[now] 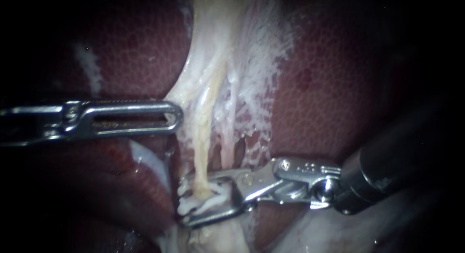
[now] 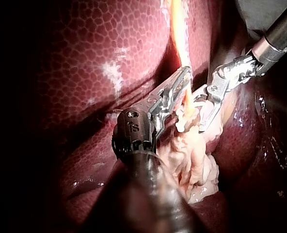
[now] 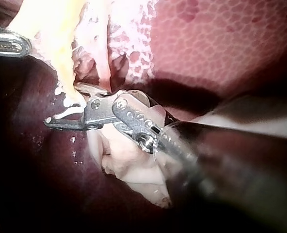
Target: Clipping second clip left tube
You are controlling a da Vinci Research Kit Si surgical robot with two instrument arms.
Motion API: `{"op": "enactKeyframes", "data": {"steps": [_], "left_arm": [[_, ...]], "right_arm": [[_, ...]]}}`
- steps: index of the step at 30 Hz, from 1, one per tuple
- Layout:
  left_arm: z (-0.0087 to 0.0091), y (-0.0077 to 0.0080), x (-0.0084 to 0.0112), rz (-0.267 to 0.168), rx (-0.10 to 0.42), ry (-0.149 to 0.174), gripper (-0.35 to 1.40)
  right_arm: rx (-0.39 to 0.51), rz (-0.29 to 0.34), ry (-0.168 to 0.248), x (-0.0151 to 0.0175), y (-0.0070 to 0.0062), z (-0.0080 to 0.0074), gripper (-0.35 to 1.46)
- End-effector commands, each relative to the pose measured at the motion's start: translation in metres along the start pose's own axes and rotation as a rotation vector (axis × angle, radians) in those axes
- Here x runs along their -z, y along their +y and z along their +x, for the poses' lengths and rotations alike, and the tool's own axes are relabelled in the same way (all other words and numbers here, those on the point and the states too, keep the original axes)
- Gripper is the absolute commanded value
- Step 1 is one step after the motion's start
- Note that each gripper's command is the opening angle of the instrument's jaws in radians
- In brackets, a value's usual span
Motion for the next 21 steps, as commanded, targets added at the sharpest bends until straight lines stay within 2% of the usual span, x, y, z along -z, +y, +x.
{"op": "enactKeyframes", "data": {"steps": [1,7,10,12,15,16,21], "left_arm": [[0.0,0.0,0.0,-0.001,0.0,0.0,-0.35],[0.0,0.0,-0.0001,-0.001,0.0,-0.001,-0.35],[0.0,0.0,-0.0001,-0.001,0.0,-0.001,-0.35],[0.0001,0.0,-0.0001,-0.001,-0.001,-0.001,-0.35],[0.0001,0.0,-0.0001,-0.001,-0.001,-0.001,-0.35],[0.0001,0.0,-0.0001,-0.001,-0.001,-0.001,-0.35],[0.0001,0.0,-0.0001,-0.001,-0.001,-0.001,-0.35]], "right_arm": [[-0.001,-0.001,0.001,0.0001,0.0001,0.0,0.5],[-0.001,-0.011,0.003,0.0002,0.0005,0.0,0.47],[0.0,-0.029,0.01,0.0003,0.001,-0.0001,0.38],[0.0,-0.043,0.013,0.0004,0.0013,-0.0002,0.25],[0.0,-0.099,0.022,0.0005,0.0019,-0.0003,-0.24],[-0.002,-0.105,0.014,0.0006,0.0021,-0.0003,-0.35],[-0.005,-0.115,0.001,0.0008,0.0022,-0.0004,-0.35]]}}
